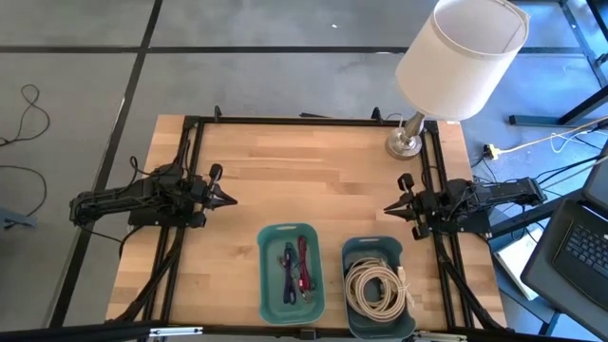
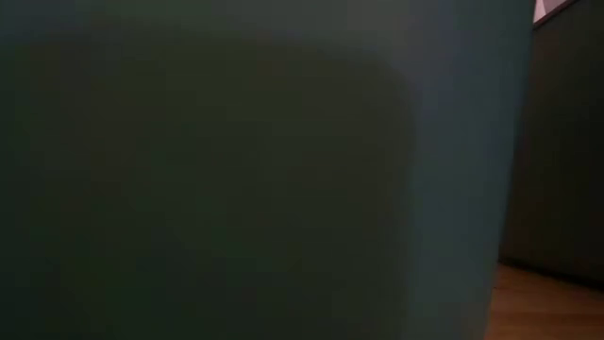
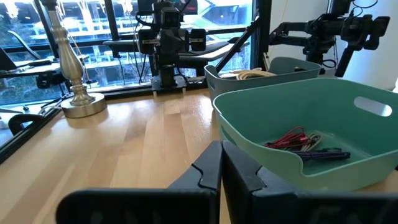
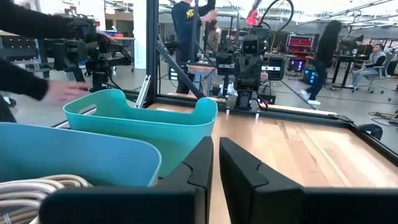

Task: Pick and place USB-C Cables
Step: Return to Home Position

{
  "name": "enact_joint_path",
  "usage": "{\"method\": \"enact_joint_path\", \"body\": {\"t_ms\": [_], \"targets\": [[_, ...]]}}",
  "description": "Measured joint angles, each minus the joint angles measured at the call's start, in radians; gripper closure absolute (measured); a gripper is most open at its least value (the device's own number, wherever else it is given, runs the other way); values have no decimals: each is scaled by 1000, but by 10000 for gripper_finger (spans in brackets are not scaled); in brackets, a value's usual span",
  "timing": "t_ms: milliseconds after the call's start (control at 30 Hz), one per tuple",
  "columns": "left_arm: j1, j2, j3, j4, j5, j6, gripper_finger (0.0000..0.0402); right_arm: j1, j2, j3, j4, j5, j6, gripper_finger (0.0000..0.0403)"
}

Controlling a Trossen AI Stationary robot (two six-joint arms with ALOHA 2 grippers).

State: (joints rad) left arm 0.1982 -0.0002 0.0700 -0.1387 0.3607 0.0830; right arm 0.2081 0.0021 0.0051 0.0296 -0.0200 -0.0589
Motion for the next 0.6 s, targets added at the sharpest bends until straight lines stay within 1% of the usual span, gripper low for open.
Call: {"method": "enact_joint_path", "body": {"t_ms": [133,233,267,333,367,433,500,567,600], "targets": [[-2,0,0,0,0,0,396,0,0,0,0,0,0,370],[-32,0,0,0,-2,-15,396,0,0,0,0,0,-2,370],[-48,0,-1,4,-3,6,397,0,0,0,0,0,-2,370],[-94,0,-6,72,-31,77,399,0,0,0,0,0,0,370],[-120,0,-5,127,-69,112,400,0,0,0,0,0,2,370],[-175,0,-6,205,-195,165,399,0,0,0,0,0,-2,370],[-224,0,-56,303,-397,198,397,0,0,0,0,0,-1,370],[-265,1,-62,310,-600,153,394,0,0,0,1,0,2,370],[-276,0,-62,312,-668,129,394,0,0,0,0,0,1,370]]}}
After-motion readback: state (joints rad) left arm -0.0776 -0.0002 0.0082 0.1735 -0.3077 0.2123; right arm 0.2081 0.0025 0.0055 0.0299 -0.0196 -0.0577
